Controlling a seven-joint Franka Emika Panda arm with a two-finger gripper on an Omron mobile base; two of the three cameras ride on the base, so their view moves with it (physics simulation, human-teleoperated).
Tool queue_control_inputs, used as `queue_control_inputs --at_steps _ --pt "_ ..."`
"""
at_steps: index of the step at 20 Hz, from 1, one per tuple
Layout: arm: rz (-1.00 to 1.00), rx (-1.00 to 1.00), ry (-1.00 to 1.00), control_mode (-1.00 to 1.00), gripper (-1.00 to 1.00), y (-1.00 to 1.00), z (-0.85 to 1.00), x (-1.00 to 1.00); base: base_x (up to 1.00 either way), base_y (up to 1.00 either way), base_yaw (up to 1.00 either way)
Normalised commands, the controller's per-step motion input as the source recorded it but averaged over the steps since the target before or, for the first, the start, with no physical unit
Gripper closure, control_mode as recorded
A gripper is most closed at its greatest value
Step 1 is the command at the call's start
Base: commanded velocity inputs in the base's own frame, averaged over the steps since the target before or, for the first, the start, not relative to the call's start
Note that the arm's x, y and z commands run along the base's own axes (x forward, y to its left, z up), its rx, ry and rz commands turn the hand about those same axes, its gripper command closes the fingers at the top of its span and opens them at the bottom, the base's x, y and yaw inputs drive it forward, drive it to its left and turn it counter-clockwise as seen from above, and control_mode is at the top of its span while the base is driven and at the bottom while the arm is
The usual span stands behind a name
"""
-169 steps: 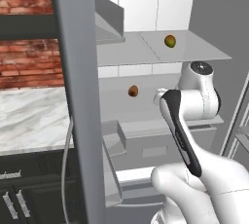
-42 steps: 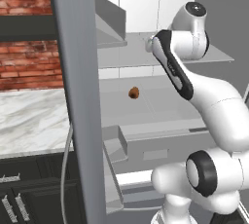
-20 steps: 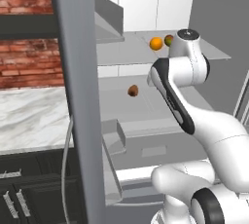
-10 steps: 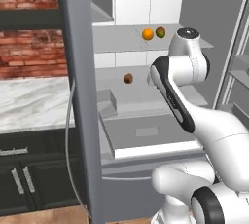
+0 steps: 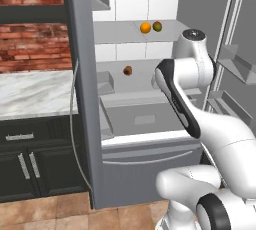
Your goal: Place the orange in the correct fridge rack based on whether it is a fruit or vegetable. Finally, close the fridge door.
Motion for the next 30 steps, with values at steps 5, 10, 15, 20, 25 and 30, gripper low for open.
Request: queue_control_inputs --at_steps 5,10,15,20,25,30 --pt "0.00 0.00 0.00 1.00 -1.00 0.00 0.00 0.00 -0.05 0.00 0.00" --pt "0.00 0.00 0.00 -1.00 -1.00 0.00 0.00 0.00 0.00 0.00 0.00" --pt "0.00 0.00 0.00 -1.00 -1.00 0.00 0.00 0.00 0.00 0.00 0.00" --pt "0.00 0.00 0.00 -1.00 -1.00 0.00 0.00 -0.31 0.00 0.00 0.00" --pt "0.02 0.00 -0.12 -1.00 -1.00 0.08 0.00 -0.78 0.00 0.00 0.00" --pt "0.10 0.00 -0.24 -1.00 -1.00 0.51 0.05 -0.89 0.00 0.00 0.00"
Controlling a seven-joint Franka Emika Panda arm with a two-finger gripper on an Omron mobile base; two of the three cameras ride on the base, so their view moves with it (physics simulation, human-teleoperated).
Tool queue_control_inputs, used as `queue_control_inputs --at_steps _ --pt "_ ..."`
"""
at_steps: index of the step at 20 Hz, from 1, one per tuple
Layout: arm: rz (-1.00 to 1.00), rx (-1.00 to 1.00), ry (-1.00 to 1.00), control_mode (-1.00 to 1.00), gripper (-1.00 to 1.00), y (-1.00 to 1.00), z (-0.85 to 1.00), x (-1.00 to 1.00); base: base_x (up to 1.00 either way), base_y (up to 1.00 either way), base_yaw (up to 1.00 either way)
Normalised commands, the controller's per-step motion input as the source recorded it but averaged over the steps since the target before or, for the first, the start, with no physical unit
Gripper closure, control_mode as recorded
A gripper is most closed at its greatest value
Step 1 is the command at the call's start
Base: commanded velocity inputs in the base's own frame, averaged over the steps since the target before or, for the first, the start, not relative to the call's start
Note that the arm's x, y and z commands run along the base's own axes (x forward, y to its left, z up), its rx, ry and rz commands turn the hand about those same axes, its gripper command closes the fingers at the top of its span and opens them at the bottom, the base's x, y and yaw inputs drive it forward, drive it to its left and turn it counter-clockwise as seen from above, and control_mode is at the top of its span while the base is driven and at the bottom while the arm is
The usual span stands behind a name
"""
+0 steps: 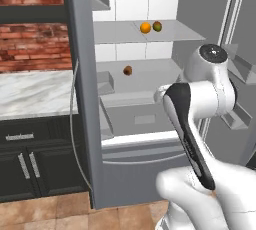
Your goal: Place the orange in the correct fridge rack based on whether it is a fruit or vegetable. Finally, close the fridge door.
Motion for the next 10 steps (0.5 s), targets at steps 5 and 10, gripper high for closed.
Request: queue_control_inputs --at_steps 5,10 --pt "0.10 0.00 -0.27 -1.00 -1.00 0.86 0.01 -0.66 0.00 0.00 0.00" --pt "0.09 -0.01 -0.29 -1.00 -1.00 0.94 0.02 -0.73 0.00 0.00 0.00"
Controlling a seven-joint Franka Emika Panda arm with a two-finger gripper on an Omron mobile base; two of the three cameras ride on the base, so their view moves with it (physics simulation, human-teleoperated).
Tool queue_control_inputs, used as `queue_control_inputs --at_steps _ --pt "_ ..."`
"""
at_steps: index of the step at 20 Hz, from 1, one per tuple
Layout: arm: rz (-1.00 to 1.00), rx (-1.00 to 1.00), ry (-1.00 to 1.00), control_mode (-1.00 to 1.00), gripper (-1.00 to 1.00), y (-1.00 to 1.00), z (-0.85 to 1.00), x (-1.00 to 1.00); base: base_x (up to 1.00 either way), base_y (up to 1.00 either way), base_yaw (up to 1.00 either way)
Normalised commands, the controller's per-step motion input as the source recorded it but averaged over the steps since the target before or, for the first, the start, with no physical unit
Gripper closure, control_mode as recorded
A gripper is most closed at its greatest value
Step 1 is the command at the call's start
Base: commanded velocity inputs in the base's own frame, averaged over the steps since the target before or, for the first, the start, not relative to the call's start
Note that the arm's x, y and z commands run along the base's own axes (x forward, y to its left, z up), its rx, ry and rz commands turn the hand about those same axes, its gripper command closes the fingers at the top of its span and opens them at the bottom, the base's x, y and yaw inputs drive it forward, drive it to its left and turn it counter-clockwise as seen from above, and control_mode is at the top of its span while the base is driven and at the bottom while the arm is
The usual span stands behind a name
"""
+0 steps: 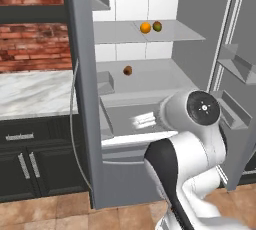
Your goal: Place the orange in the correct fridge rack based on whether it is a fruit or vegetable. Finally, close the fridge door.
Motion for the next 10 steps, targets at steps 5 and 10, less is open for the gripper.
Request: queue_control_inputs --at_steps 5,10 --pt "0.03 -0.01 -0.34 -1.00 -1.00 0.94 0.00 -0.80 0.00 0.00 0.00" --pt "0.00 0.00 -0.38 -1.00 -1.00 1.00 0.00 -0.57 0.00 0.00 0.00"
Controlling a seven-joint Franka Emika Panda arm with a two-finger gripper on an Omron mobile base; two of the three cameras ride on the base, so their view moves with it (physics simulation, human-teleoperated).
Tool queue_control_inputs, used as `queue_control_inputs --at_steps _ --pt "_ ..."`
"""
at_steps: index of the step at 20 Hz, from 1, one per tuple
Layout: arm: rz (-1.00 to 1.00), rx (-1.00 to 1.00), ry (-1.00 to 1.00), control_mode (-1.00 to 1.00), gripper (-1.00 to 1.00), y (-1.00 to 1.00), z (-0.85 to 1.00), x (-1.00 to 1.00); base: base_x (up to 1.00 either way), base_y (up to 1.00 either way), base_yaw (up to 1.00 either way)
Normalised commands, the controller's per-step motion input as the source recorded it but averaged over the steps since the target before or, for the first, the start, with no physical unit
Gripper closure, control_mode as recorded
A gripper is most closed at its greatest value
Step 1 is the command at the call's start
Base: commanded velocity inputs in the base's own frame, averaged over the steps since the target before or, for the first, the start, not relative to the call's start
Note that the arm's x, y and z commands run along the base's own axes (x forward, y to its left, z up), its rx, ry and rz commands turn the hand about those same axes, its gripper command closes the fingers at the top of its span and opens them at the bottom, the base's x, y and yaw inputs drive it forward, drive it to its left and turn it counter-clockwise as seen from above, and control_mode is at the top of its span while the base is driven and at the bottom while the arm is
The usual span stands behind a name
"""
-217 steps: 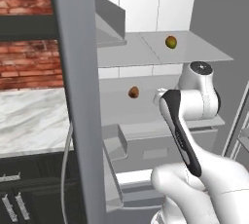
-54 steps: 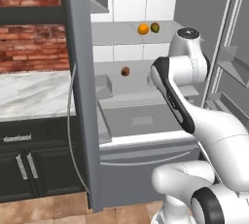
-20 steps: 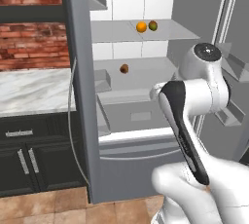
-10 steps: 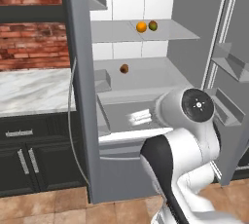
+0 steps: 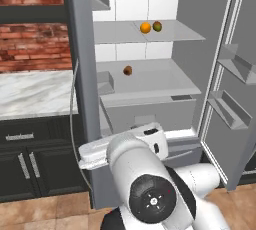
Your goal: Place the orange in the correct fridge rack based on whether it is a fruit or vegetable. Finally, close the fridge door.
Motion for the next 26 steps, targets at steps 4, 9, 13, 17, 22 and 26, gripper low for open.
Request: queue_control_inputs --at_steps 4,9,13,17,22,26 --pt "-0.03 0.00 -0.31 -1.00 -1.00 1.00 -0.31 -0.30 0.00 0.00 0.00" --pt "-0.15 0.00 -0.21 -1.00 -1.00 1.00 -0.35 0.19 0.00 0.00 0.00" --pt "-0.27 0.00 -0.04 -1.00 -1.00 0.33 -0.21 0.83 0.00 0.00 0.00" --pt "-0.31 0.00 0.00 -1.00 -1.00 0.00 -0.26 0.97 0.00 0.00 0.00" --pt "-0.23 0.00 0.00 -1.00 -1.00 0.03 -0.13 0.80 0.00 0.00 0.00" --pt "-0.22 -0.02 0.00 -1.00 -1.00 0.15 -0.08 0.59 0.00 0.00 0.00"
